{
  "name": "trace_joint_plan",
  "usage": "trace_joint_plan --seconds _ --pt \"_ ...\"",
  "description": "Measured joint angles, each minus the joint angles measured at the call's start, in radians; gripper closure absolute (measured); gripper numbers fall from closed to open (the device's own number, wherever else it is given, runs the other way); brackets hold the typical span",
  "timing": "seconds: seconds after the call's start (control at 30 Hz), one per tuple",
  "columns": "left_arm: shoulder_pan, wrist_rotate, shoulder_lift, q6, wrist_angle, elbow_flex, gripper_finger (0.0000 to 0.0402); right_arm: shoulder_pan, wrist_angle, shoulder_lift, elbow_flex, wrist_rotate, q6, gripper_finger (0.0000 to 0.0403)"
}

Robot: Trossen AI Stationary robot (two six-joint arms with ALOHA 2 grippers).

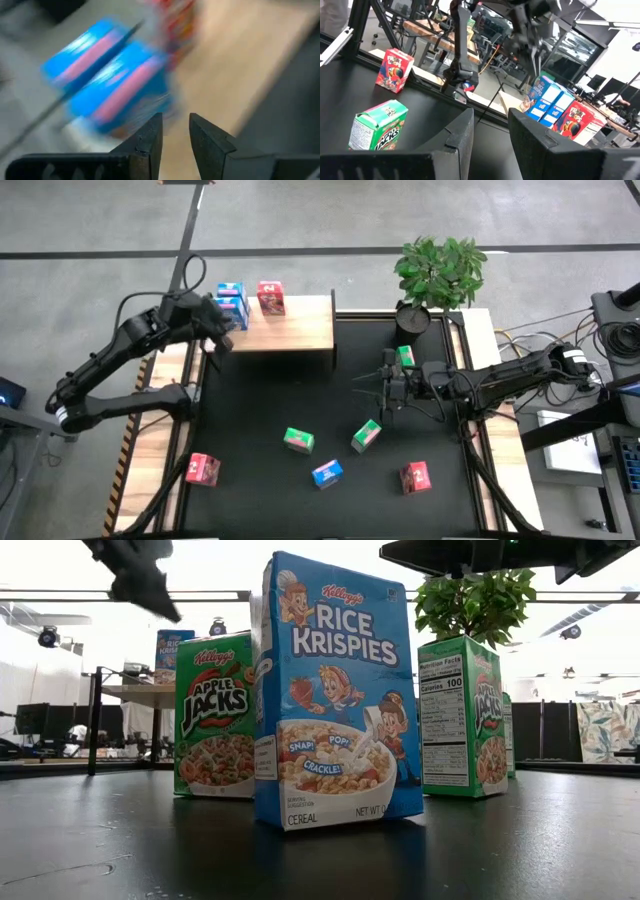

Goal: Stack cereal on shelf
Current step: Put the bottom right green cereal box on the shelf

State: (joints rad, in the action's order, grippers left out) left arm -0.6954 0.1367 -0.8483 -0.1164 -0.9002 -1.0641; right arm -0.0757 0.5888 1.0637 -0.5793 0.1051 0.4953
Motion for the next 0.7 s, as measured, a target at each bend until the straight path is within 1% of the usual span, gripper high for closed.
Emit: trace_joint_plan --seconds 0.07,0.13,0.3,0.43,0.57,0.7 --pt "0.051 -0.092 0.035 0.051 0.073 0.022 0.0323 0.002 0.000 0.000 0.000 0.000 0.000 0.0291" --pt "0.127 -0.124 0.076 0.094 0.178 0.059 0.0323 0.007 0.001 0.000 0.000 -0.001 -0.007 0.0291" --pt "0.326 -0.128 0.163 0.139 0.370 0.152 0.0323 0.024 0.002 0.000 0.000 0.000 -0.031 0.0291" --pt "0.456 -0.127 0.189 0.175 0.484 0.218 0.0323 0.024 -0.003 0.000 0.000 0.000 -0.077 0.0291" --pt "0.555 -0.127 0.189 0.190 0.592 0.291 0.0323 0.024 -0.009 0.008 0.000 0.000 -0.090 0.0291" --pt "0.615 -0.127 0.178 0.204 0.697 0.361 0.0323 0.024 -0.007 0.021 0.000 0.000 -0.095 0.0291"
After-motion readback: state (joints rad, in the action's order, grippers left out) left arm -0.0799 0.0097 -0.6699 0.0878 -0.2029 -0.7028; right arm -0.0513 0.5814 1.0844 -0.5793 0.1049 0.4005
